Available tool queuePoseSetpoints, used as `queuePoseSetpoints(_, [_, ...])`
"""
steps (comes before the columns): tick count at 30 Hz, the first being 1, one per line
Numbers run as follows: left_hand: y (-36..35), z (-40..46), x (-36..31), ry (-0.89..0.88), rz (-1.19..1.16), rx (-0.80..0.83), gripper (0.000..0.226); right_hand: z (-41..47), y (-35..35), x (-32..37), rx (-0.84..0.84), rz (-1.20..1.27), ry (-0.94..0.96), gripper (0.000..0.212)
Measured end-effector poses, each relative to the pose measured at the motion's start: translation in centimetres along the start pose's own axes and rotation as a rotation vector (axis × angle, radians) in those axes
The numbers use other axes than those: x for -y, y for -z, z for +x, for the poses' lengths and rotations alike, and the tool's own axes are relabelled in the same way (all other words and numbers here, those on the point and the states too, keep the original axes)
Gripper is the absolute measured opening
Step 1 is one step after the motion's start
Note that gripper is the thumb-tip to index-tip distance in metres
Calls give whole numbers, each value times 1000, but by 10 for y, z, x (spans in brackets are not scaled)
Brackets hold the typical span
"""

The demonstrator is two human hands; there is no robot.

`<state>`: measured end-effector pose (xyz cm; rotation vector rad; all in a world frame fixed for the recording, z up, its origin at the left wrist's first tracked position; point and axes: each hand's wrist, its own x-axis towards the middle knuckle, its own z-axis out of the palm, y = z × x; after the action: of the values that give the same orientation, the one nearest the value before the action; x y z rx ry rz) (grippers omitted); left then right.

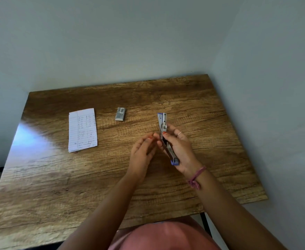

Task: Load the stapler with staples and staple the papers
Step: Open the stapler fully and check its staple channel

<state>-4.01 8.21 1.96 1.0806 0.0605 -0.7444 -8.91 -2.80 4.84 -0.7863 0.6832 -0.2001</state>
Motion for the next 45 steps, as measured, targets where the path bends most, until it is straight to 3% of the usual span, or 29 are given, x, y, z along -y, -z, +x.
queuePoseSetpoints(8, [-16,14,-17,254,-272,59,29,-1,-9,6,15,-53,-33,21])
queuePoseSetpoints(13, [-18,15,-22,258,-334,87,25,7,-9,6,35,-184,-7,20])
queuePoseSetpoints(16, [-14,18,-23,248,-302,87,25,12,-8,13,19,-474,62,17])
queuePoseSetpoints(19, [-12,20,-25,269,-360,100,30,15,-7,29,-17,-1010,330,23])
queuePoseSetpoints(21, [-12,21,-29,279,-401,101,29,18,-11,38,-14,-1107,432,27])
queuePoseSetpoints(28, [-19,25,-36,318,-363,100,20,34,-23,42,-84,-531,195,14])
queuePoseSetpoints(36, [-18,30,-37,311,-344,88,18,43,-29,38,-111,-444,154,10])
queuePoseSetpoints(45, [-18,33,-36,306,-285,85,30,42,-37,41,-82,-348,-7,25])
